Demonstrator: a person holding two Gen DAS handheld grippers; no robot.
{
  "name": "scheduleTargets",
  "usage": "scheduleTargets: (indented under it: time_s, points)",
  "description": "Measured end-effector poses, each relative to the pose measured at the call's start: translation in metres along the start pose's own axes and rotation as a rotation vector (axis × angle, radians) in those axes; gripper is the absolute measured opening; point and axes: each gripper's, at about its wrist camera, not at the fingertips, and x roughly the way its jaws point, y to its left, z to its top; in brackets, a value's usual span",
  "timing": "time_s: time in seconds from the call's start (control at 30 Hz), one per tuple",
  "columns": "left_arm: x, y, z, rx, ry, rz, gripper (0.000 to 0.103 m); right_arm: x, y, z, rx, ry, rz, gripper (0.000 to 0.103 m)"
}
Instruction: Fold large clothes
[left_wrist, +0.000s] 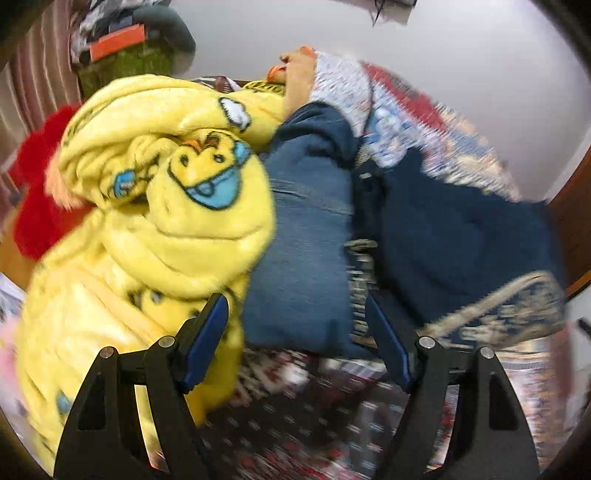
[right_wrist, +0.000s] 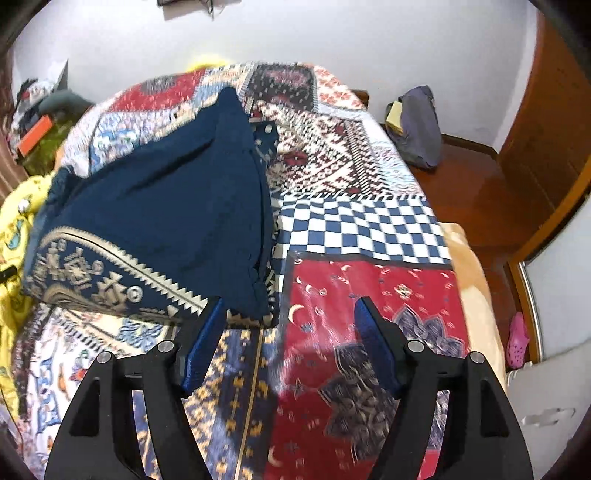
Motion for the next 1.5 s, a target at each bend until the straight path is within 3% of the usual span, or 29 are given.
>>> scheduleTargets:
  time_s: [0.1, 0.23, 0.43, 0.53, 0.6, 0.7, 0.8, 0.9, 1.03, 1.1, 1.17, 1.37, 1.5]
  points:
    - [-0.008, -0.010, -0.009, -0.057, 0.018, -0.144, 0.077, -0.012, 0.005, -0.001, 0.017, -0.029, 0.022, 0.068]
    - [0.008, -0.029, -0.024, -0.163, 0.105, -0.365, 0.077, -0.019, 0.018, -0.001, 0.018, -0.060, 0.072, 0.068]
    - [0.051, -0.040, -0.038, -0.342, 0.191, -0.553, 0.074, -0.019, 0.035, -0.004, -0.004, -0.068, 0.124, 0.068]
    - [0.068, -0.042, -0.039, -0.402, 0.214, -0.593, 0.059, -0.016, 0.042, -0.007, -0.016, -0.064, 0.132, 0.068]
    - [0.071, -0.045, -0.035, -0.399, 0.187, -0.593, 0.044, -0.013, 0.045, -0.006, -0.019, -0.061, 0.137, 0.068]
    - [0.068, -0.044, -0.028, -0.412, 0.115, -0.622, 0.044, -0.009, 0.049, -0.004, -0.012, -0.055, 0.153, 0.068]
    - [0.068, -0.045, -0.023, -0.394, 0.068, -0.563, 0.044, -0.002, 0.057, 0.004, -0.012, -0.053, 0.163, 0.068]
    - [0.090, -0.048, -0.020, -0.408, 0.074, -0.525, 0.044, 0.005, 0.066, 0.013, -0.011, -0.057, 0.182, 0.068]
    - [0.099, -0.041, -0.003, -0.463, 0.035, -0.477, 0.041, 0.015, 0.087, 0.027, -0.023, -0.059, 0.217, 0.068]
    - [0.107, -0.041, 0.007, -0.488, 0.038, -0.433, 0.024, 0.021, 0.100, 0.032, -0.038, -0.052, 0.227, 0.068]
    - [0.109, -0.041, 0.014, -0.483, 0.040, -0.413, 0.019, 0.026, 0.114, 0.038, -0.053, -0.043, 0.234, 0.068]
    - [0.047, -0.044, 0.040, -0.434, -0.149, -0.431, 0.015, 0.032, 0.148, 0.053, -0.077, -0.060, 0.260, 0.068]
    - [-0.002, -0.058, 0.064, -0.326, -0.239, -0.370, 0.015, 0.048, 0.176, 0.058, -0.057, -0.025, 0.306, 0.068]
